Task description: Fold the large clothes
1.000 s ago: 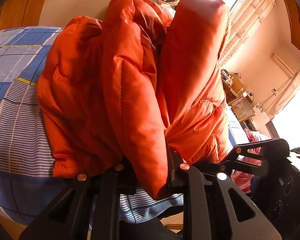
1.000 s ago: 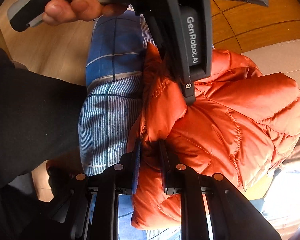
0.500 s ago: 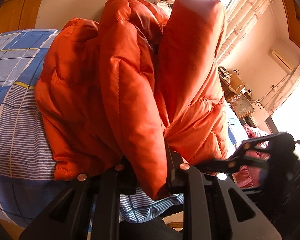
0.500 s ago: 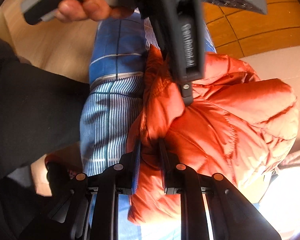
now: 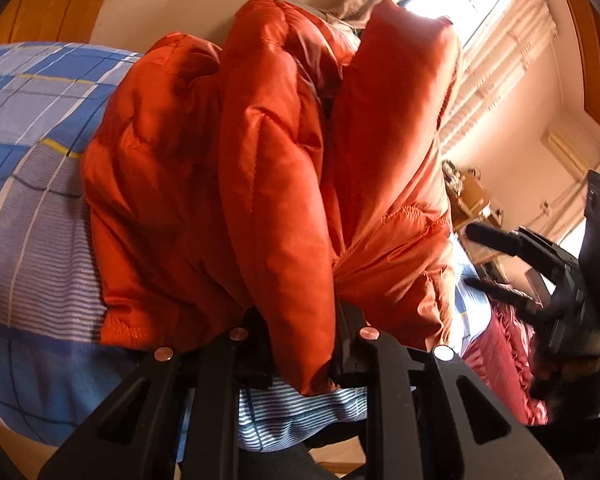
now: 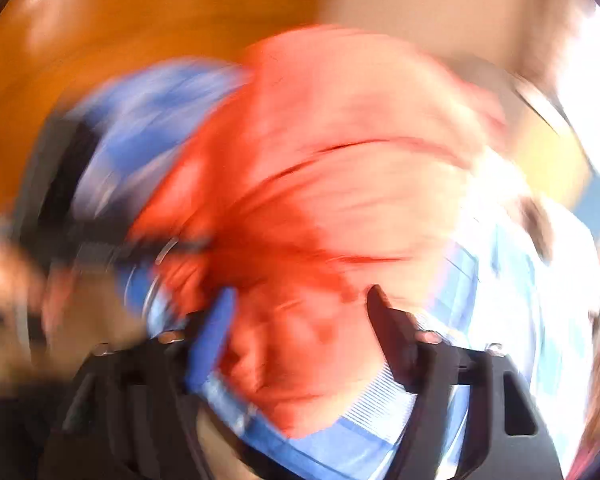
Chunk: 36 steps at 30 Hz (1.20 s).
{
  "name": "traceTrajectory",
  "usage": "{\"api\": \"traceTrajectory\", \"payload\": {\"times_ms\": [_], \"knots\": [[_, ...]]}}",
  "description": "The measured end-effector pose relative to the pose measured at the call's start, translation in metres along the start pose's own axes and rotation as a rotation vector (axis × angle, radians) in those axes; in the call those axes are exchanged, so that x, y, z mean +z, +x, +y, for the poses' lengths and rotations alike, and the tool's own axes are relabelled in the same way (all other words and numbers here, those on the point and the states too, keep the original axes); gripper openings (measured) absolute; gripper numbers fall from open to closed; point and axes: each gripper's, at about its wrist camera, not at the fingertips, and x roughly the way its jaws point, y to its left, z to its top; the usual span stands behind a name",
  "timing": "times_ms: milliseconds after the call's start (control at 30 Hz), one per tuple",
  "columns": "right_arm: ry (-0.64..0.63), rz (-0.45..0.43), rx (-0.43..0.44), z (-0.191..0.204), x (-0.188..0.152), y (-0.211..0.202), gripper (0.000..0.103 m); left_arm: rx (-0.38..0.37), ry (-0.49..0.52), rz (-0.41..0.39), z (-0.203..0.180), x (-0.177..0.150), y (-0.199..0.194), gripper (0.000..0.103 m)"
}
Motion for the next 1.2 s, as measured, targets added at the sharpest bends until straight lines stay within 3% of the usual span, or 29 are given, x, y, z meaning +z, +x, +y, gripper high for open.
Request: {"api": "traceTrajectory", "payload": {"times_ms": [133, 167, 333, 533, 767, 1200], "knots": [[0.396, -0.067, -0.148, -0.031, 0.015, -0.006, 0.070, 0.007, -0.013, -0.016, -0.003, -0.003, -0.001, 0.019], [0.462, -0.076, -0.147, -0.035, 0.017, -0.005, 0.070, 0.010, -0.012, -0.018, -0.004, -0.004, -0.001, 0.019], [0.624, -0.108, -0.216, -0.043, 0.043, 0.015, 0.068, 0.025, -0.012, -0.039, -0.007, -0.011, -0.005, 0.019], [0.624, -0.103, -0.202, -0.029, 0.064, 0.040, 0.053, 0.036, 0.016, -0.040, -0.012, -0.015, -0.010, 0.019], [0.635, -0.085, -0.195, -0.014, 0.085, 0.062, 0.053, 0.052, 0.039, -0.039, -0.015, -0.018, -0.017, 0.019], [0.651, 0.048, -0.150, -0.003, 0.091, 0.123, 0.053, 0.117, 0.082, -0.035, -0.024, -0.024, -0.035, 0.019]]}}
